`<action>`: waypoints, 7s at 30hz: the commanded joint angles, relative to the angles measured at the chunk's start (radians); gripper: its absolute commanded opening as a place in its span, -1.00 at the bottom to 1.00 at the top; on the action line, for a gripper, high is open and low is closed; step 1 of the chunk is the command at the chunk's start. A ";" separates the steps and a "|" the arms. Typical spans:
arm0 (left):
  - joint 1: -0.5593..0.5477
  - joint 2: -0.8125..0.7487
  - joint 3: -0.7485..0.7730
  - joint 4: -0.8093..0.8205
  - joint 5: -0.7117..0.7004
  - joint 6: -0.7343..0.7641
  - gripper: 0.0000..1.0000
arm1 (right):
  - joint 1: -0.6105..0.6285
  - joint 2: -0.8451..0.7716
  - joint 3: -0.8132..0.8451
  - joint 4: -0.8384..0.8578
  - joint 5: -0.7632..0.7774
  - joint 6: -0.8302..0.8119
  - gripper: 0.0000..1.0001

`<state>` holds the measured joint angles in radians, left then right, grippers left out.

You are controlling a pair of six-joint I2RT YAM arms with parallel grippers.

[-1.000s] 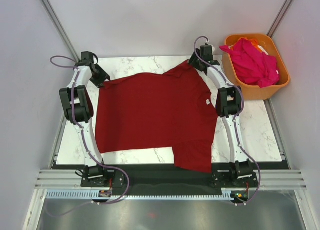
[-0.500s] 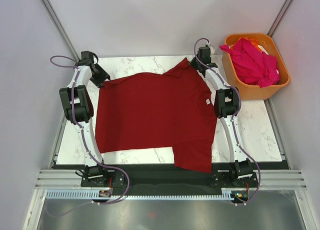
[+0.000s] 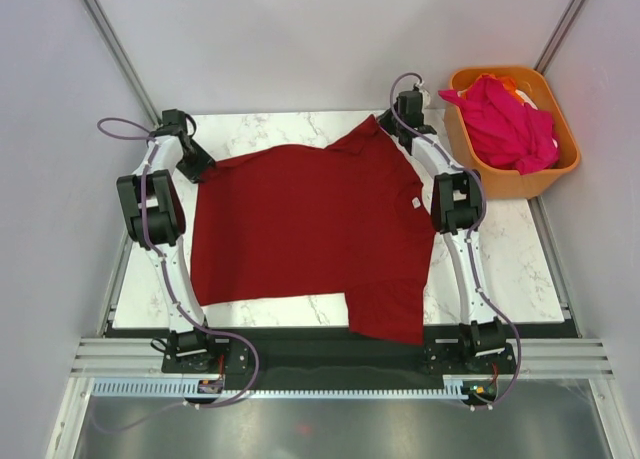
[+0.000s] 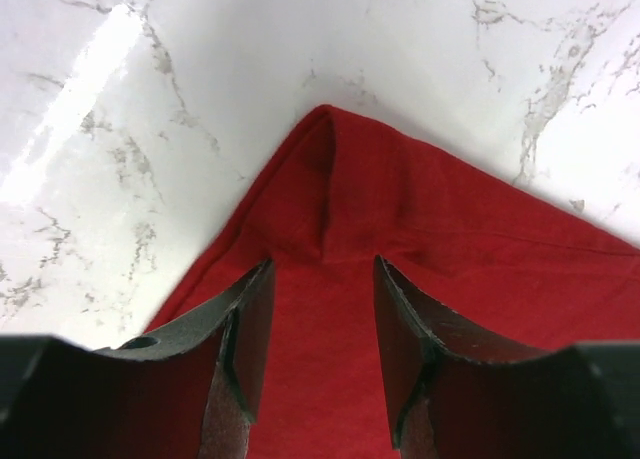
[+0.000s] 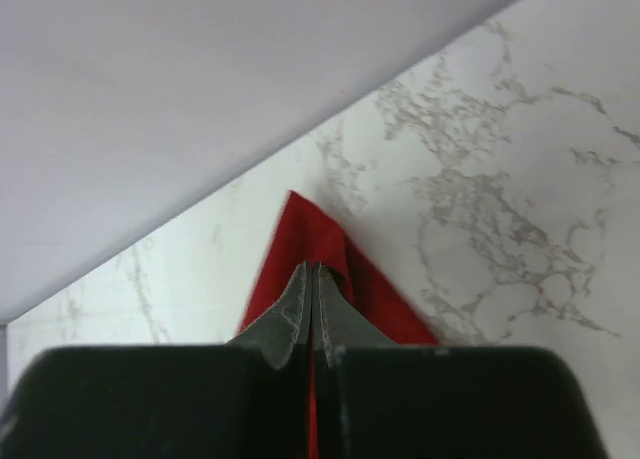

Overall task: Fold and stack the t-shirts
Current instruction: Flatten the tshirt out

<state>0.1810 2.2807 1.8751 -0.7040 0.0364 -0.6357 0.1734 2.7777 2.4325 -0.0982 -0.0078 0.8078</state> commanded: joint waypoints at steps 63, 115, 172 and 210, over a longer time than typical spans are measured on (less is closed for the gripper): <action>-0.035 0.008 0.021 0.032 -0.132 -0.085 -0.15 | -0.012 -0.303 -0.262 0.092 -0.097 -0.035 -1.00; -0.005 -0.026 0.084 0.044 -0.055 -0.093 -0.81 | -0.032 -0.336 -0.276 0.091 -0.129 -0.047 -1.00; -0.155 -0.335 -0.218 0.092 0.005 0.004 0.47 | 0.189 -0.414 -0.443 -0.017 0.037 -0.098 0.30; -0.155 -0.457 -0.286 0.028 0.008 0.039 0.41 | 0.152 -0.147 -0.191 -0.094 0.032 -0.021 0.21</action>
<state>0.0257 1.8389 1.5631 -0.6743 0.0734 -0.6289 0.3244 2.5961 2.1956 -0.2100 0.0437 0.7551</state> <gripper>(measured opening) 0.709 0.610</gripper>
